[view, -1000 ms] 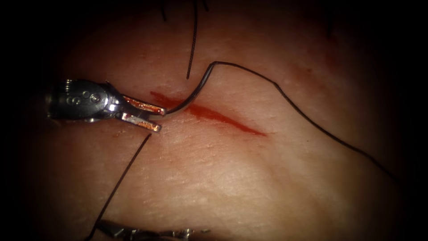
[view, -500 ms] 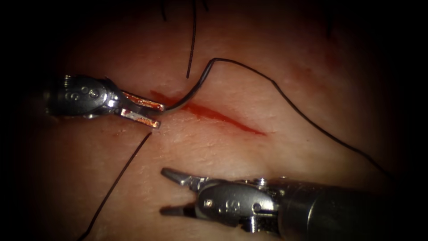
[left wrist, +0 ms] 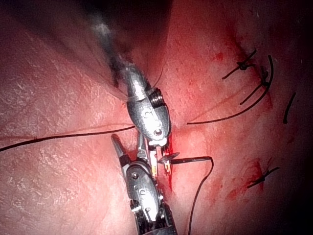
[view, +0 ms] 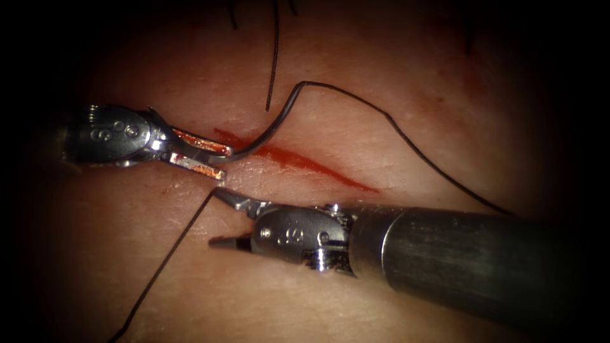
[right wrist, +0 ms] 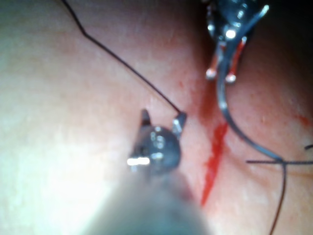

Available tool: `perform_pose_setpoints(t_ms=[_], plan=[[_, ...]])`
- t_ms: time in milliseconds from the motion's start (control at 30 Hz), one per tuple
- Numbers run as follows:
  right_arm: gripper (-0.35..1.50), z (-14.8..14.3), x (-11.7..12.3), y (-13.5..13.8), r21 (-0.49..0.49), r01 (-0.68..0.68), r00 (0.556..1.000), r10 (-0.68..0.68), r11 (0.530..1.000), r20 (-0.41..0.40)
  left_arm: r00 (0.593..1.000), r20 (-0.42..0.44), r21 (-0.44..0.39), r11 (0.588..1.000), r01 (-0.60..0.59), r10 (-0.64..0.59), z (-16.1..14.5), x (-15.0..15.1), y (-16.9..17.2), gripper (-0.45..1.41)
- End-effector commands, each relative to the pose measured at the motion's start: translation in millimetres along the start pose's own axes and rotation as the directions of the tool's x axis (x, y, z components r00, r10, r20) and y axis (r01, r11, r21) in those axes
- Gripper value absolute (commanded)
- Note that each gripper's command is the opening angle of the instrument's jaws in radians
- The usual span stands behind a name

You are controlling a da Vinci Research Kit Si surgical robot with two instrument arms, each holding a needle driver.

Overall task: Wound Closure
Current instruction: Pull the thread all the way through the tissue using the right gripper, leaving a small piece on the end

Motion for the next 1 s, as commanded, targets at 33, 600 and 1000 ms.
perform_pose_setpoints(t_ms=[33, 600, 1000], plan=[[1.18, 1.2, -0.3, 0.2, -0.008, -0.004, 1.0, 0.004, 1.0, -0.004, 1.0, -0.001, 0.0, 1.0, 0.001, -0.001, 0.8, -0.8, 0.3, -0.45], [-0.35, 2.7, -0.2, 0.2, 0.037, 0.047, 0.999, -0.046, 0.998, -0.029, 1.0, 0.001, 0.002, 1.0, -0.001, 0.001, 1.0, -1.0, 0.5, -0.45], [-0.35, 2.7, 2.3, -2.4, 0.07, 0.07, 0.997, -0.068, 0.995, -0.036, 1.0, -0.008, -0.019, 1.0, -0.008, 0.008, 1.7, -1.4, 1.0, -0.45]])
